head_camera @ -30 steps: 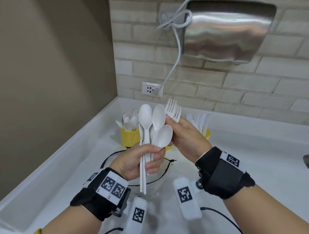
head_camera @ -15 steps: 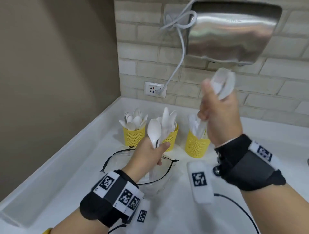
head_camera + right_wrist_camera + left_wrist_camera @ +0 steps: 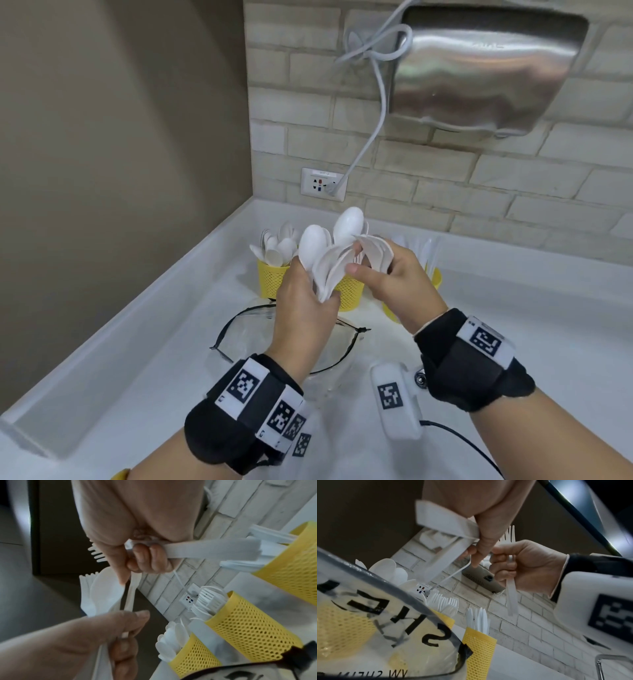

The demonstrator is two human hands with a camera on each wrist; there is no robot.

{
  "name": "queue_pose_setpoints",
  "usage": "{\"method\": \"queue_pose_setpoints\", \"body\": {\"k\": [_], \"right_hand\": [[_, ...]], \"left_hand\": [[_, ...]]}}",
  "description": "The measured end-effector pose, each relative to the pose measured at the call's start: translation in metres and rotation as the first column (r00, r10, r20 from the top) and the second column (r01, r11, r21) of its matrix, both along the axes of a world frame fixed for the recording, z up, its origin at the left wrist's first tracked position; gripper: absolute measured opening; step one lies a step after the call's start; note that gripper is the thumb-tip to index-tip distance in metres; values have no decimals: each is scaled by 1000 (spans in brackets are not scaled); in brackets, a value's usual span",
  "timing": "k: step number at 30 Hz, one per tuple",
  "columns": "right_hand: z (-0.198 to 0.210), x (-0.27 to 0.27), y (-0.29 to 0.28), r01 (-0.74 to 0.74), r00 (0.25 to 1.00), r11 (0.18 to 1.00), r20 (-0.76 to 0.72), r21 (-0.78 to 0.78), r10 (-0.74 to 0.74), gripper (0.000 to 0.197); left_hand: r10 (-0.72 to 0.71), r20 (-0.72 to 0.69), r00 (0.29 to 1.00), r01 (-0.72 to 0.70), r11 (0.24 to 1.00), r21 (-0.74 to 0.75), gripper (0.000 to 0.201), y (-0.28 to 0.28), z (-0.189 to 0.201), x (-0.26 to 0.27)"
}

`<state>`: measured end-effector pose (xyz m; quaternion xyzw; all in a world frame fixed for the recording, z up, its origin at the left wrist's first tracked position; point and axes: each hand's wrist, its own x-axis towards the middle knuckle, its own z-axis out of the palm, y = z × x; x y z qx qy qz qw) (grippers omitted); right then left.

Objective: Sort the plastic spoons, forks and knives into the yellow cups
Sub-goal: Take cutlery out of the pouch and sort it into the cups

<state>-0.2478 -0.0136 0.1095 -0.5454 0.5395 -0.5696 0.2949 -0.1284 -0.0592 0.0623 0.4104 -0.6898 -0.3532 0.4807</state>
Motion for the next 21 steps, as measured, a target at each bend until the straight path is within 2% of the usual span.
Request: {"method": "queue_pose_setpoints", "body": {"k": [3, 4, 6, 8, 10, 12, 14, 17, 19, 21], "right_hand": [[4, -3, 2, -15, 1000, 999, -6, 45, 15, 14], [7, -2, 3, -16, 1000, 1000, 8, 4, 16, 7], [13, 3, 6, 17, 1000, 992, 2, -126, -17, 7], [15, 9, 5, 28, 988, 983, -147, -180, -55, 12], [15, 13, 2, 22, 945, 990, -320, -141, -66, 9], [14, 12, -1, 0, 903, 995, -427, -101, -43, 8], [14, 10, -4, -24, 865, 992, -500, -124, -42, 14], [18, 8, -8, 14, 870, 968, -474, -249, -135, 17], [22, 9, -9, 79, 887, 920, -394, -383, -240, 8], [24, 9, -11, 116, 921, 895, -290, -430, -259, 11]], "left_hand": [[-30, -10, 1000, 30, 999, 25, 49, 2, 1, 0], [-27, 0, 1000, 27, 1000, 8, 50, 3, 1, -1], [-11, 31, 999, 12, 999, -36, 48, 2, 0, -2], [2, 43, 999, 0, 998, -65, 46, 1, -2, -3], [18, 31, 999, -17, 998, -60, 46, 1, -3, -3], [27, 0, 1000, -27, 999, -35, 44, 1, -2, -2], [24, -9, 1000, -24, 1000, -11, 43, 1, 0, -1], [8, 6, 1000, -8, 1000, -20, 46, 0, -1, -1], [2, 34, 999, -1, 999, -33, 47, -1, -2, 0], [-7, 48, 999, 8, 1000, -28, 51, -1, -4, 2]]}}
